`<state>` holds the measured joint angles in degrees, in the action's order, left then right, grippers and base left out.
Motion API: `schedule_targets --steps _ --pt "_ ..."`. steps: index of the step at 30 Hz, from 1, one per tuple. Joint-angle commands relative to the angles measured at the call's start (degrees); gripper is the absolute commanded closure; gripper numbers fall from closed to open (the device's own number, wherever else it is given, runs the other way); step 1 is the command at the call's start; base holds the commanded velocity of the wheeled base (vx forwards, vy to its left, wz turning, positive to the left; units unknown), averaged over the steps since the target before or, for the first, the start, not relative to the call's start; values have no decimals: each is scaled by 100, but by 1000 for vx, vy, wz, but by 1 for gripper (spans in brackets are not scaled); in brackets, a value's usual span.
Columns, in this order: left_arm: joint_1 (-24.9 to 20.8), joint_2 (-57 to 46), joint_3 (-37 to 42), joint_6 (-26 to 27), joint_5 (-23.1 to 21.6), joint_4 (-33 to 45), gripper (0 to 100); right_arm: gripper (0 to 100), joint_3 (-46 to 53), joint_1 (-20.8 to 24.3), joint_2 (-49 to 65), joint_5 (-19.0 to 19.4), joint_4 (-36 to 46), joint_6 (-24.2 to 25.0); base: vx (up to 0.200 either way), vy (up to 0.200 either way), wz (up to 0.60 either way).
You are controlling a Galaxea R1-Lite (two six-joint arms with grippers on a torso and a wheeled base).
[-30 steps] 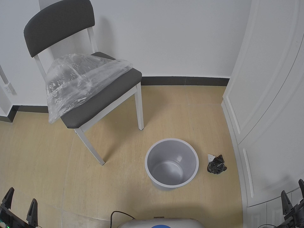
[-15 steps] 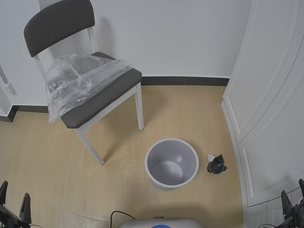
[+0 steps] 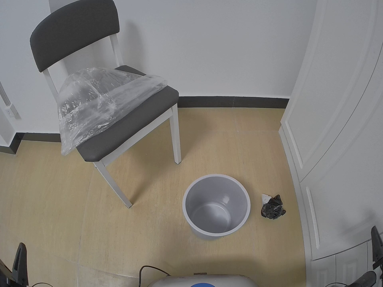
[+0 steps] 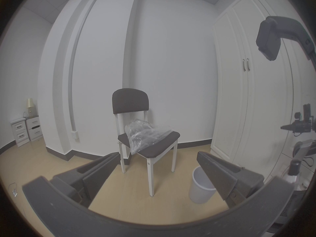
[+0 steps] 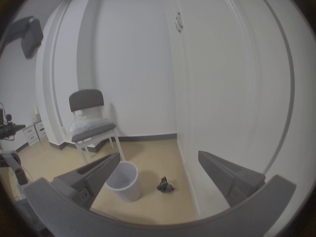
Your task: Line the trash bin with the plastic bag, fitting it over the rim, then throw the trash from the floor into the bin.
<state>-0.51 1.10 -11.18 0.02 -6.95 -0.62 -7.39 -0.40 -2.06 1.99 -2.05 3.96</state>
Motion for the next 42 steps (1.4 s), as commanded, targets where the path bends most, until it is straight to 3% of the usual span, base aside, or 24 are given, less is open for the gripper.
schedule_targets --steps 1,10,17,20,21,30,42 --pt "-45 426 -455 33 -175 -8 0 0 -615 23 -945 232 -41 -62 0 0 0" --pt "-45 2035 -1194 77 -307 -166 0 0 -1652 49 -3195 206 -1219 131 0 0 0" --pt "-37 3239 -1449 77 -281 -913 0 0 -2118 75 -4487 153 -2230 377 0 0 0" --pt "-37 3801 -1475 68 -263 -1353 0 0 -2126 357 -4883 -32 -2757 562 0 0 0" --pt "-37 3933 -1475 68 -246 -1467 0 0 -2135 550 -4971 -251 -2845 623 0 0 0" --pt "-37 4285 -1633 68 -237 -1537 0 0 -2223 2053 -5129 -1438 -2933 896 0 0 0" --pt "-45 4777 -1747 77 -237 -1555 0 0 -2293 2519 -5270 -1605 -2942 940 0 0 0"
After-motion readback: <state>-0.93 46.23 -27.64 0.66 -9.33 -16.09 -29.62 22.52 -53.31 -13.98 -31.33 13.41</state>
